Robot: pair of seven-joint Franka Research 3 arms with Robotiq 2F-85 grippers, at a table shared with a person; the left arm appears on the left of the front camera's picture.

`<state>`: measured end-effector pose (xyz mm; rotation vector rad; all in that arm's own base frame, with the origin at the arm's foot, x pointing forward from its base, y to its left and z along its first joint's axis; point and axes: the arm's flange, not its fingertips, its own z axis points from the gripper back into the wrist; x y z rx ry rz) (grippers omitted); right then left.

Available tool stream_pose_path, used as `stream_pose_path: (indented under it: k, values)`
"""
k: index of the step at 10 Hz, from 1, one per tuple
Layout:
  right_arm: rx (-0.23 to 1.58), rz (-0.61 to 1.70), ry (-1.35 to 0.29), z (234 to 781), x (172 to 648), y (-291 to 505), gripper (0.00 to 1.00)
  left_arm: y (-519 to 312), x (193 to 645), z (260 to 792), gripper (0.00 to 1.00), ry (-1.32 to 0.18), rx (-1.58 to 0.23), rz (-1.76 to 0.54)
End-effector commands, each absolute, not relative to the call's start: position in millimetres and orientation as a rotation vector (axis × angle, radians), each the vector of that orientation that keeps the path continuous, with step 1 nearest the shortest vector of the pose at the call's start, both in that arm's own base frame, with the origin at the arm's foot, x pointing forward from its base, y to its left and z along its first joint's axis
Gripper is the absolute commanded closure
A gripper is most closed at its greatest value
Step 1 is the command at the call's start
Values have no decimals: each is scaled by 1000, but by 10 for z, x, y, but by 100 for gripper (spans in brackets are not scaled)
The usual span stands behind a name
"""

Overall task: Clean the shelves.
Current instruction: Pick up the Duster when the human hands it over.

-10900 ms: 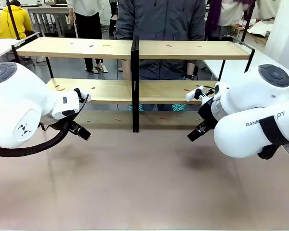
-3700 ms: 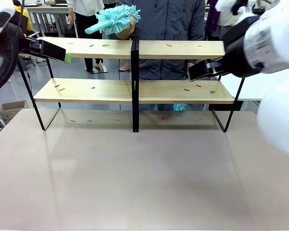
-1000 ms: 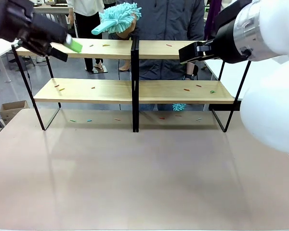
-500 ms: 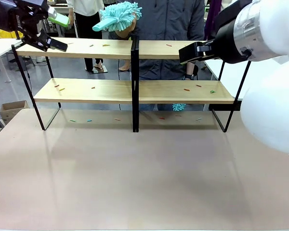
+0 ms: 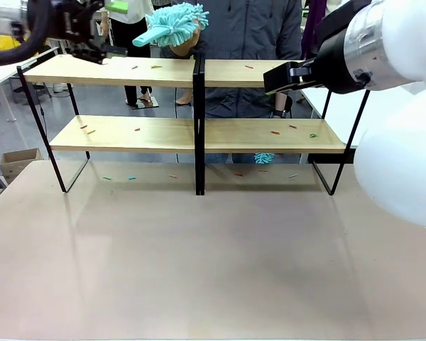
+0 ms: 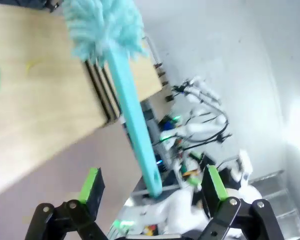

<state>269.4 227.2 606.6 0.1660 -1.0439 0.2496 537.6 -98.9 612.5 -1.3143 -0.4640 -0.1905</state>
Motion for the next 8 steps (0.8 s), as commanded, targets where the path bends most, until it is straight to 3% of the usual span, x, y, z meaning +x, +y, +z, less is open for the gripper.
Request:
stream_pose_path:
  k: [1,5,6,7,8]
  values:
    - [167,248,-1046,6074,2698,2269,0,-1128,5662,6126,0,-420,-1349,-101]
    - [167,248,-1046,6074,2698,2269,0,-1255,5762,5992,0,-408,-1359,-76]
    - [167,248,-1046,6074,2698,2269,0,-1238,5773,5959,6,-425,-1337,-83]
    - [167,248,-1046,6074,2698,2269,0,-1241,5756,5930,58,-428,-1336,-80]
    - [167,248,-1046,6074,2698,2269,0,-1240,5742,5917,65,-438,-1327,-84]
